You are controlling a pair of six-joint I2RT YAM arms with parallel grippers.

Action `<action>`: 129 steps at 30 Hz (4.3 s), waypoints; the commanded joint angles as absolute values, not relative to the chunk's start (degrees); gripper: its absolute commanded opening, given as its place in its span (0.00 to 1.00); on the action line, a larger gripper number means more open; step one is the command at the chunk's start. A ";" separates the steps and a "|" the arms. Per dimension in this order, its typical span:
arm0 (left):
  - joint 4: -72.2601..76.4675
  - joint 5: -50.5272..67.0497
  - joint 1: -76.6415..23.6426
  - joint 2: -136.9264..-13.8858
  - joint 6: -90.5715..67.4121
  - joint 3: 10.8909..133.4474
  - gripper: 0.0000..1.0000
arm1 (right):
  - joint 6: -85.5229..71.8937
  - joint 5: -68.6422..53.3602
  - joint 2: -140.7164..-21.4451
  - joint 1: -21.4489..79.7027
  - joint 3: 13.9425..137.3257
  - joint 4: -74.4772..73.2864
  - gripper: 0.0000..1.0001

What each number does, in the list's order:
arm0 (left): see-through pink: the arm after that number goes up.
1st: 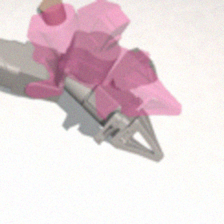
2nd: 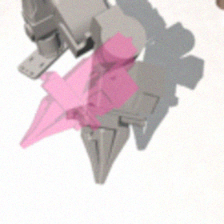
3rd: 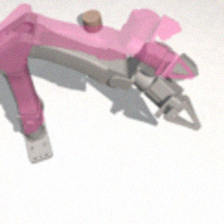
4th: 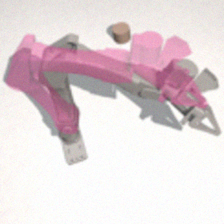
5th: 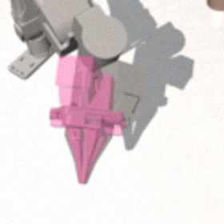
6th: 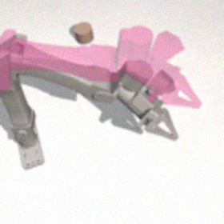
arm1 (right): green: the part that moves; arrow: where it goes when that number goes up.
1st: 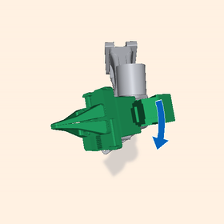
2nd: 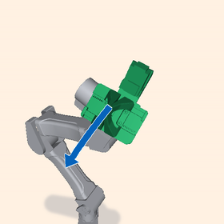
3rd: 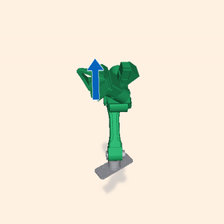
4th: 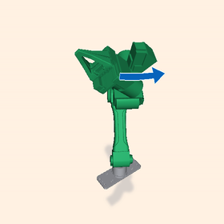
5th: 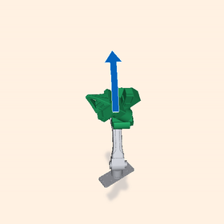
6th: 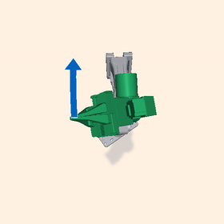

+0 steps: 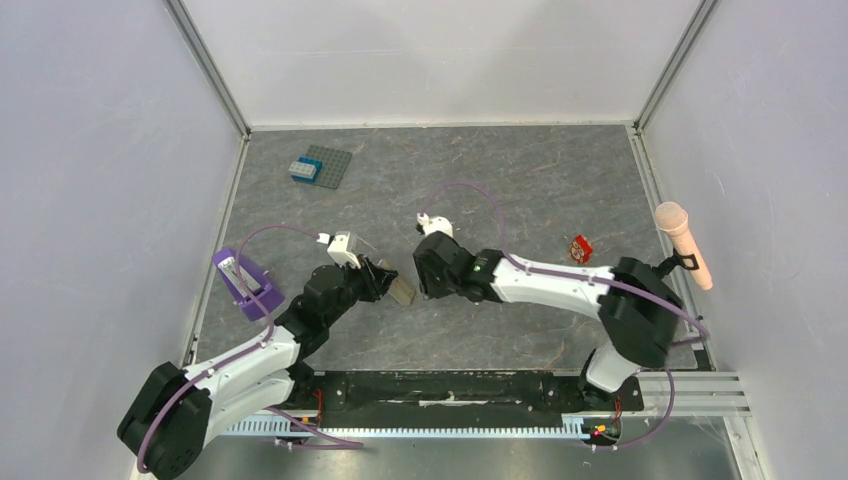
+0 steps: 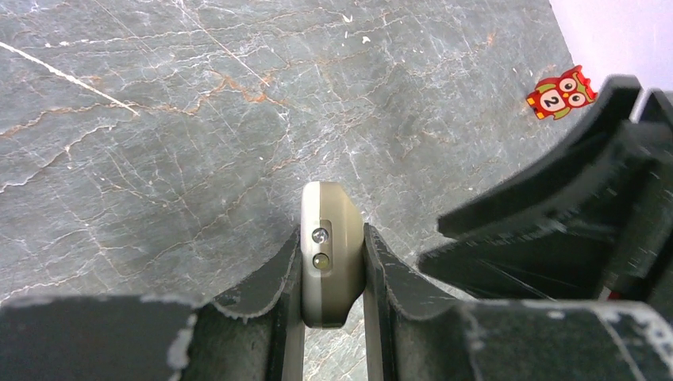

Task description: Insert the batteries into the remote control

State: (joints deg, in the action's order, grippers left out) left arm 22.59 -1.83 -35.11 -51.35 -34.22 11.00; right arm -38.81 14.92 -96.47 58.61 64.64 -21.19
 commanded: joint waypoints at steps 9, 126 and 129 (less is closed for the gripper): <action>22.60 0.49 -35.33 -47.49 -39.68 9.85 0.02 | -55.66 -5.35 -79.06 53.56 33.53 18.29 0.48; 26.81 -0.26 -35.33 -50.14 -39.38 4.05 0.02 | -80.62 -15.03 -110.52 48.98 29.35 63.39 0.28; 26.74 -0.26 -35.34 -50.36 -39.40 4.04 0.02 | -80.84 -16.18 -111.26 49.04 29.40 67.91 0.28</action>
State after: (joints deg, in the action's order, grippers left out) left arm 29.34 -1.48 -35.05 -49.15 -38.59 5.28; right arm -80.40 -15.40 -109.32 48.66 29.15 60.86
